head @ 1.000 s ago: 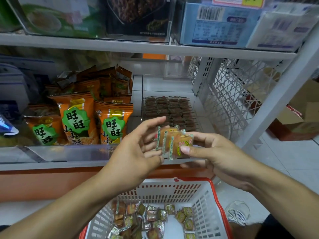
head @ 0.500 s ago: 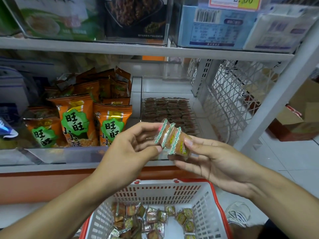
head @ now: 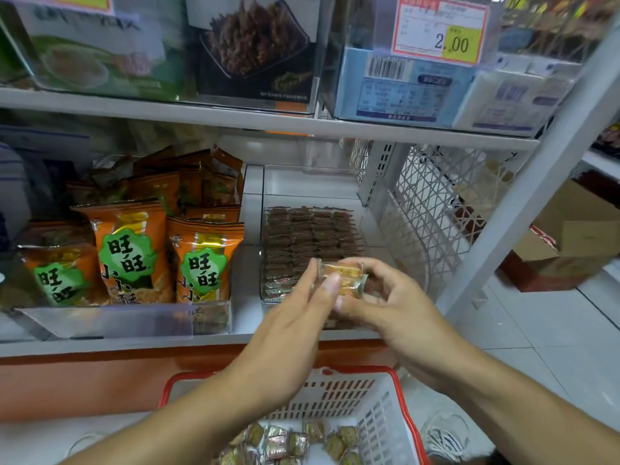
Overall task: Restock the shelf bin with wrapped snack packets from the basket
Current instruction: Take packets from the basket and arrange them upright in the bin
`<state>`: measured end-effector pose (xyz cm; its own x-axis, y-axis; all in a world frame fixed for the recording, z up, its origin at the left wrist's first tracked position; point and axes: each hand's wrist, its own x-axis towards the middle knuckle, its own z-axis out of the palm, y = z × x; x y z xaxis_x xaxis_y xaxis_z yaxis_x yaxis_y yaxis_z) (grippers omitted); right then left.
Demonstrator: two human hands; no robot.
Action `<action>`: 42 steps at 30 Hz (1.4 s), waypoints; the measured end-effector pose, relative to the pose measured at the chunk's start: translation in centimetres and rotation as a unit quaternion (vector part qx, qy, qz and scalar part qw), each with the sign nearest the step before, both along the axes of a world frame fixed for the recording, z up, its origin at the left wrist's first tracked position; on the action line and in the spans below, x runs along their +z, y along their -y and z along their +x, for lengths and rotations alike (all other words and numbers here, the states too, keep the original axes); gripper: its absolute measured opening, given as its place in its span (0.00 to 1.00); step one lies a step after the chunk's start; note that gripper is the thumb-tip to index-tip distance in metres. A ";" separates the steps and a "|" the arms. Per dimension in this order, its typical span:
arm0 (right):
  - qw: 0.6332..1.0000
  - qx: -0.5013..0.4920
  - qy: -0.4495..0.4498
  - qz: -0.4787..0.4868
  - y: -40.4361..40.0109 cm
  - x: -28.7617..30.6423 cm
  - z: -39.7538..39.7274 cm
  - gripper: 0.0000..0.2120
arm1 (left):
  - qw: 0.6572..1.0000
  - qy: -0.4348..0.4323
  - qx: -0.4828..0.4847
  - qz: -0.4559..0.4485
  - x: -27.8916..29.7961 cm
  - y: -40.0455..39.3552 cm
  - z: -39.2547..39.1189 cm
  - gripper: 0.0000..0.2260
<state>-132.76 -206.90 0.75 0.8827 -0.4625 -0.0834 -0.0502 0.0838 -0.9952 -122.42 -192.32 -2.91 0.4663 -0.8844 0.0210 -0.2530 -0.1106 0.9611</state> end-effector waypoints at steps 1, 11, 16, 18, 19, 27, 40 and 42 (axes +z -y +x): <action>1.000 -0.008 0.006 -0.019 0.6 0.4 0.4 0.28 | 0.998 0.010 0.055 0.018 0.3 1.2 -0.3 0.37; 0.654 0.030 -0.321 -0.684 15.3 0.5 12.4 0.09 | 0.859 0.488 0.027 0.152 -1.7 3.5 3.7 0.38; 0.539 0.077 -0.359 -0.758 16.4 -1.8 16.5 0.03 | 0.815 0.547 -0.005 0.189 -3.1 4.5 3.4 0.41; 0.510 0.080 -0.384 -0.765 16.8 -2.8 17.5 0.03 | 0.819 0.540 -0.003 0.196 -3.3 4.7 3.3 0.42; 0.493 0.079 -0.393 -0.772 17.1 -3.1 17.9 0.05 | 0.820 0.538 -0.003 0.197 -3.4 4.8 3.4 0.41; 0.384 0.089 -0.421 -0.817 17.8 -4.8 17.5 0.16 | 0.823 0.533 -0.008 0.195 -3.9 4.9 3.4 0.39; 0.490 0.045 -0.377 -0.784 16.7 -4.9 17.5 0.12 | 0.822 0.541 -0.002 0.178 -4.0 4.8 3.4 0.36; 0.493 0.047 -0.376 -0.783 16.7 -4.8 17.7 0.13 | 0.819 0.544 -0.005 0.179 -4.0 4.7 3.4 0.36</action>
<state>-115.09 -223.59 -4.01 0.8979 -0.4400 -0.0092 -0.3849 -0.7954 0.4682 -118.98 -197.05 -6.92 0.3367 -0.9284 0.1574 -0.9415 -0.3294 0.0711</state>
